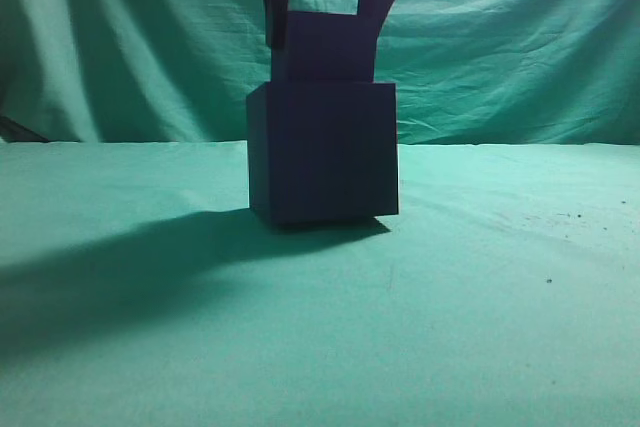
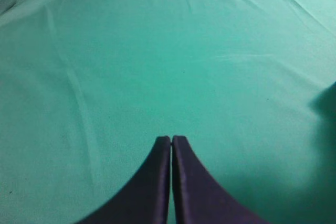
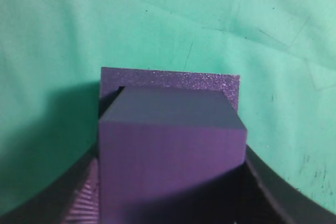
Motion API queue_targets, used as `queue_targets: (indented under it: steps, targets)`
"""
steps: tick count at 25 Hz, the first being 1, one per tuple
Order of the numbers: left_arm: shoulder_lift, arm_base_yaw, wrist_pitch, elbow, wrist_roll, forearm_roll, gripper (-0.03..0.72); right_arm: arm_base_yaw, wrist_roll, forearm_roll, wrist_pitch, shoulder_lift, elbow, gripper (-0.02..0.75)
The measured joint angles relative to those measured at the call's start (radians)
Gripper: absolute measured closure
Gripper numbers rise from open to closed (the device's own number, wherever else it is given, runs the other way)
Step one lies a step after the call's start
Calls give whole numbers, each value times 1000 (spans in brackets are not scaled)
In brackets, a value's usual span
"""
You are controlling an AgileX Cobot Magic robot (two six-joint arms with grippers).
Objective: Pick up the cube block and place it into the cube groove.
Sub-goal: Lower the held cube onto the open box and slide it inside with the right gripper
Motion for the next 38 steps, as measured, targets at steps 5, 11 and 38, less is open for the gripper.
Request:
queue_targets:
  steps: [5, 11, 38]
  targets:
    - [0, 0, 0, 0, 0, 0, 688, 0, -4, 19, 28, -13, 2, 305]
    - [0, 0, 0, 0, 0, 0, 688, 0, -4, 37, 52, -11, 18, 305]
    - [0, 0, 0, 0, 0, 0, 688, 0, -67, -29, 66, -97, -123, 489]
